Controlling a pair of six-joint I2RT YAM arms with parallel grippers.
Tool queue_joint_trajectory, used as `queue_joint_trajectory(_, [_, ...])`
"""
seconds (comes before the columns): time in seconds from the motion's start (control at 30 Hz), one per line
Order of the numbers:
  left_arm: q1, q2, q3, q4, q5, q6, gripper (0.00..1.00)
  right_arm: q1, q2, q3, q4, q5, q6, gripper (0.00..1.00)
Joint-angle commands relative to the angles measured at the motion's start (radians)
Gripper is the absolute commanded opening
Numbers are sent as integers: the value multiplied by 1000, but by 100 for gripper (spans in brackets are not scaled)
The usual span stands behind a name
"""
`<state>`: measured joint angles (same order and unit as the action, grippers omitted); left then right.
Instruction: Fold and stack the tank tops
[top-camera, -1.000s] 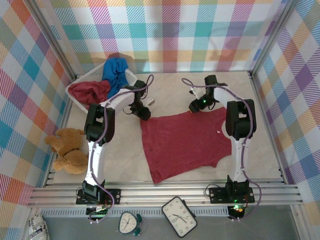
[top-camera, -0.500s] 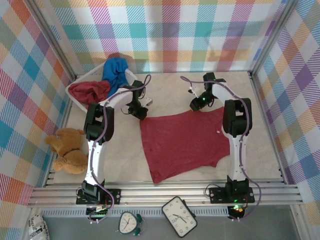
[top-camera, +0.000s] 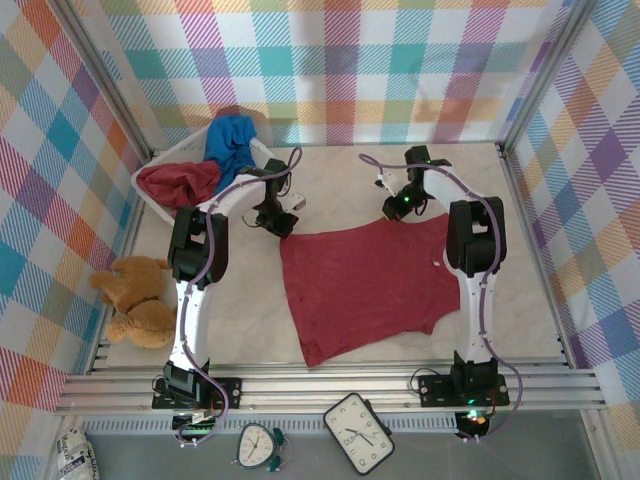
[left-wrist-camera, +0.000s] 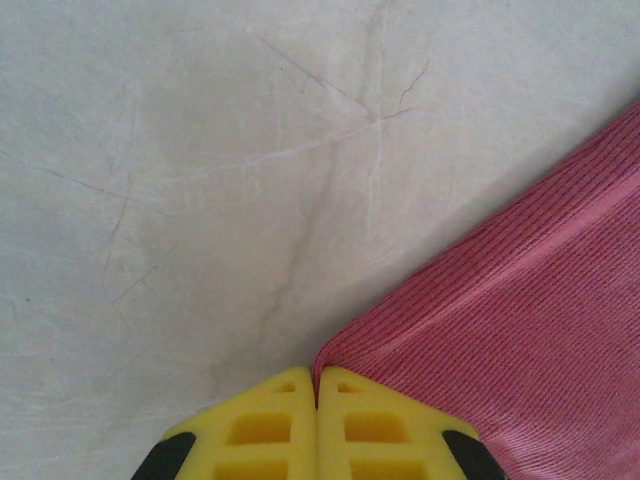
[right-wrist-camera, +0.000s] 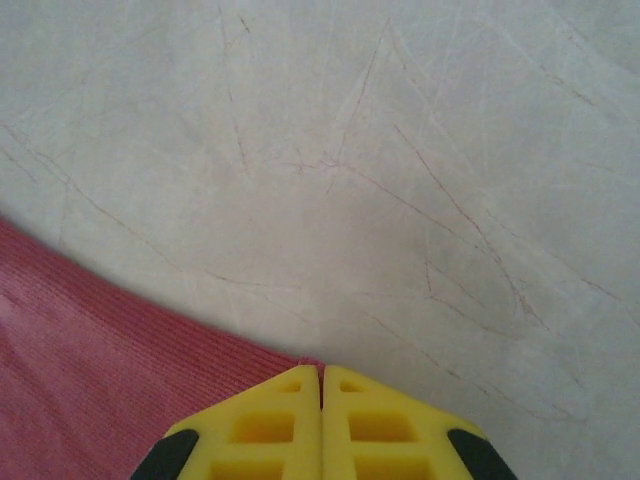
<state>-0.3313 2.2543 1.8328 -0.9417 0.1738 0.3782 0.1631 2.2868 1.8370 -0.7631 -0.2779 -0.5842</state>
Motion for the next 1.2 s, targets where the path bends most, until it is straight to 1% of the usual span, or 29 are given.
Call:
queue_joint_trajectory(0.0, [-3,-67,6,-28,20,-22,0,3,-85,-40,52,-27,11,7])
queue_joint_trajectory(0.4, [-57,-230,-142,23,6,-77,0,-15,-245,-239,189,-37,49,7])
queue_joint_trajectory(0.67, [-111,-343,-251,38,4,-112,0,-16,-337,-341,220,7,47,8])
queue_joint_trajectory(1.0, [-161,-430,-352,42,10,-170,0,-16,-450,-498,281,6,112,10])
queue_joint_trajectory(1.17, [-177,-460,-424,86,15,-208,0,-16,-496,-602,299,14,132,11])
